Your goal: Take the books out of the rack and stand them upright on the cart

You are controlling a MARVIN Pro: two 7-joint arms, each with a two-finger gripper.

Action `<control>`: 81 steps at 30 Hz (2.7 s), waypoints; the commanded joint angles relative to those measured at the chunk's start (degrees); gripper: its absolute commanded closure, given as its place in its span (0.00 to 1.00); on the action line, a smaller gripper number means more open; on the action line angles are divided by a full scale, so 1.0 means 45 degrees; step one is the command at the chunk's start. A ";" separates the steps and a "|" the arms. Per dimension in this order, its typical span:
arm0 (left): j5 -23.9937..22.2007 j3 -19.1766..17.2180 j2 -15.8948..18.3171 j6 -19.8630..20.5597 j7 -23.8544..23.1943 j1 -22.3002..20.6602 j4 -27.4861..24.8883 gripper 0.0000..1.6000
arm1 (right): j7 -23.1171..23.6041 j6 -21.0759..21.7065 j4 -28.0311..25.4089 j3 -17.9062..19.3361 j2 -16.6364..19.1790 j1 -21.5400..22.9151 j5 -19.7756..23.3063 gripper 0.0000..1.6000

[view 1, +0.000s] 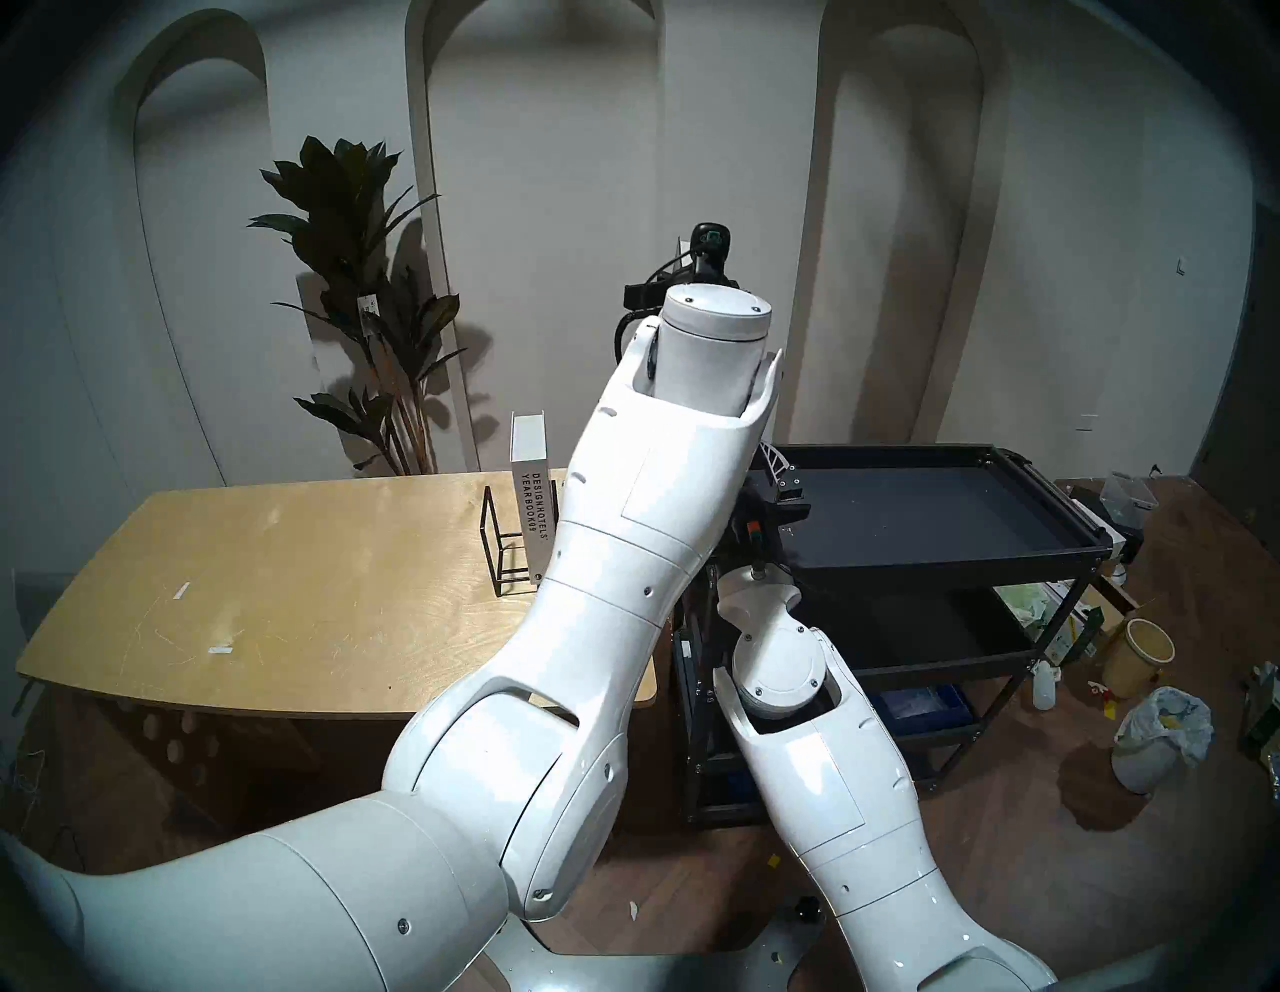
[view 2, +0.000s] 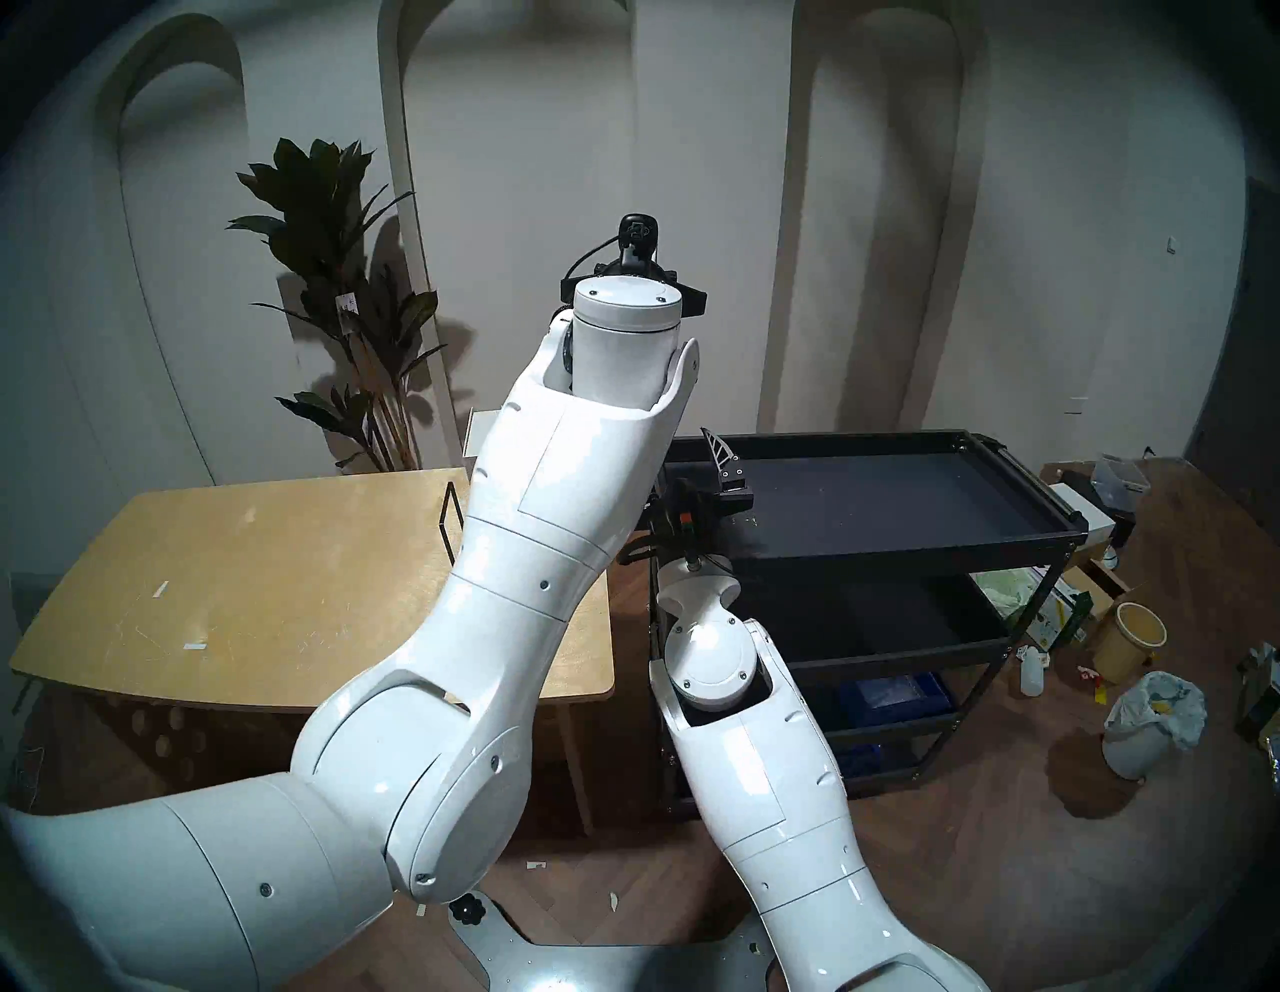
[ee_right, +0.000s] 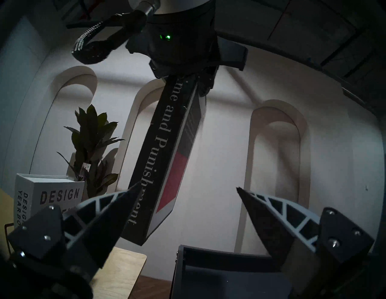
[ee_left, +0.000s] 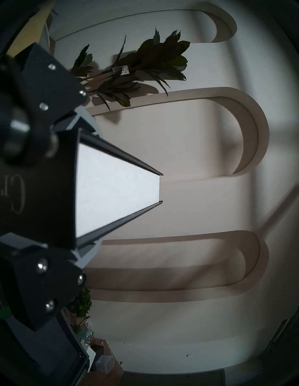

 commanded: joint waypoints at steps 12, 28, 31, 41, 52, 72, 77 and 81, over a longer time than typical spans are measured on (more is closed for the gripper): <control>0.0227 -0.0258 -0.0935 -0.1174 0.1090 -0.1436 0.1597 1.00 | -0.1179 -0.0177 0.2005 -0.0379 -0.1480 0.2719 0.3435 0.00; -0.0009 0.0758 -0.0336 -0.0865 0.1072 -0.1402 0.1296 1.00 | -0.0979 -0.1236 0.1915 -0.0899 -0.1403 0.3088 0.4171 0.00; -0.0115 0.0803 -0.0251 -0.0766 0.1081 -0.1368 0.1184 1.00 | -0.1024 -0.1390 0.1834 -0.0883 -0.1313 0.3187 0.4160 0.00; -0.0945 0.0553 -0.0259 0.0166 0.1192 -0.1266 0.0803 1.00 | -0.1135 -0.1385 0.1897 -0.0647 -0.1417 0.3524 0.4649 0.00; -0.1056 0.1782 0.0548 0.0190 0.1342 -0.1043 0.0328 1.00 | -0.0872 -0.1224 0.2953 -0.0351 -0.1446 0.4372 0.5621 0.00; -0.1849 0.2467 0.1040 0.0191 0.1542 -0.1913 0.1001 1.00 | -0.0649 -0.0868 0.4094 -0.0689 -0.1826 0.5120 0.6381 0.00; -0.2123 0.2285 0.0894 0.0143 0.1639 -0.2275 0.1504 1.00 | -0.0722 -0.0579 0.4003 -0.0761 -0.1913 0.5115 0.6558 0.00; -0.2224 0.2359 0.0887 0.0042 0.1709 -0.2512 0.1875 1.00 | -0.0844 -0.0495 0.4032 -0.0900 -0.1925 0.5180 0.6560 0.00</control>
